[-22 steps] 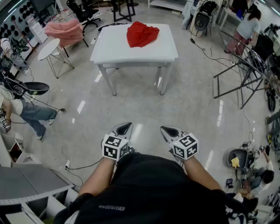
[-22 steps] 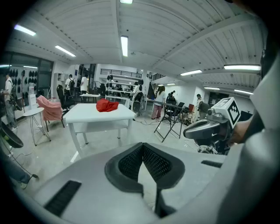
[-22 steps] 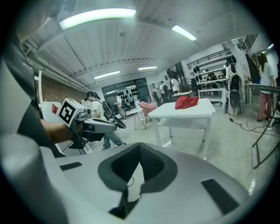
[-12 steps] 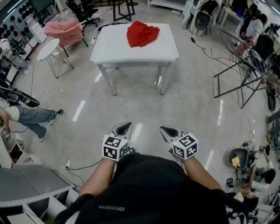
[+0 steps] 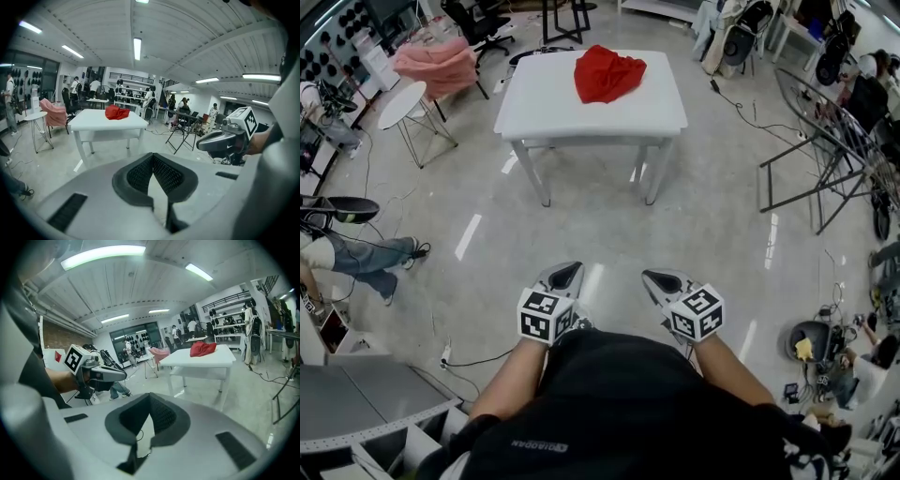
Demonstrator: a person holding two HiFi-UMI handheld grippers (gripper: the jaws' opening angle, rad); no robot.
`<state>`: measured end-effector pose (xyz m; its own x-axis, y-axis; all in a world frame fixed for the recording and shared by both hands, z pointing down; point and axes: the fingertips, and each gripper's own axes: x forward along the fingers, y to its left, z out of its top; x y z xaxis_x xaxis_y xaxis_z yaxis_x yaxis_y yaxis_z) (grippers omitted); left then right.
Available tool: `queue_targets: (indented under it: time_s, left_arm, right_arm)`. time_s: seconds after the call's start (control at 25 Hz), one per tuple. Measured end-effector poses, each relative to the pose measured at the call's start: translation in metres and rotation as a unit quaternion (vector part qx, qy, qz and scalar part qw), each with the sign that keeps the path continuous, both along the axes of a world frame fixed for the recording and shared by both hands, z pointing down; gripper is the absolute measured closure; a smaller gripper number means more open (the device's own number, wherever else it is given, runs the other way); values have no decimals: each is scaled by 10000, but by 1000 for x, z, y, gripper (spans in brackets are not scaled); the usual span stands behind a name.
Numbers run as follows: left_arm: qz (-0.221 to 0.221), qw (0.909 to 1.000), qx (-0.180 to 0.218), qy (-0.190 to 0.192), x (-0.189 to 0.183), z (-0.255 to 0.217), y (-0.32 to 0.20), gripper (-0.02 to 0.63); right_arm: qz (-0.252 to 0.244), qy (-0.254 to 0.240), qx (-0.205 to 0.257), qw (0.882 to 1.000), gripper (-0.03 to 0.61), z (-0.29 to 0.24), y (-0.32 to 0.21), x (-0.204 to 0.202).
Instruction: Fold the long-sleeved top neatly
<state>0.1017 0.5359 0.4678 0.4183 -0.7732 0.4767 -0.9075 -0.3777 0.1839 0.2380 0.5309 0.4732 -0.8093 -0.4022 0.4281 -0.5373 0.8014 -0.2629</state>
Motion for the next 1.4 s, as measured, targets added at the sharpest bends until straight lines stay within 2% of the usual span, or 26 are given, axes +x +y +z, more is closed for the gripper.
queue_targets:
  time_s: [0.2, 0.44, 0.76, 1.2, 1.4]
  left_arm:
    - [-46, 9999, -99, 98, -10, 1, -19, 611]
    - [-60, 9992, -192, 348, -34, -1, -44, 611]
    - [225, 9997, -51, 20, -79, -4, -77, 611]
    - [541, 9983, -170, 144, -131, 13, -105, 611]
    - [725, 9970, -218, 160, -130, 15, -111, 611]
  right_arm:
    - [38, -134, -116, 9998, 574, -6, -21, -9]
    - [-42, 8, -94, 9999, 574, -2, -40, -41]
    - [98, 52, -85, 9999, 574, -3, -71, -89]
    - [587, 103, -137, 9981, 574, 2, -88, -138]
    - [641, 273, -274, 9972, 574, 8, -86, -137]
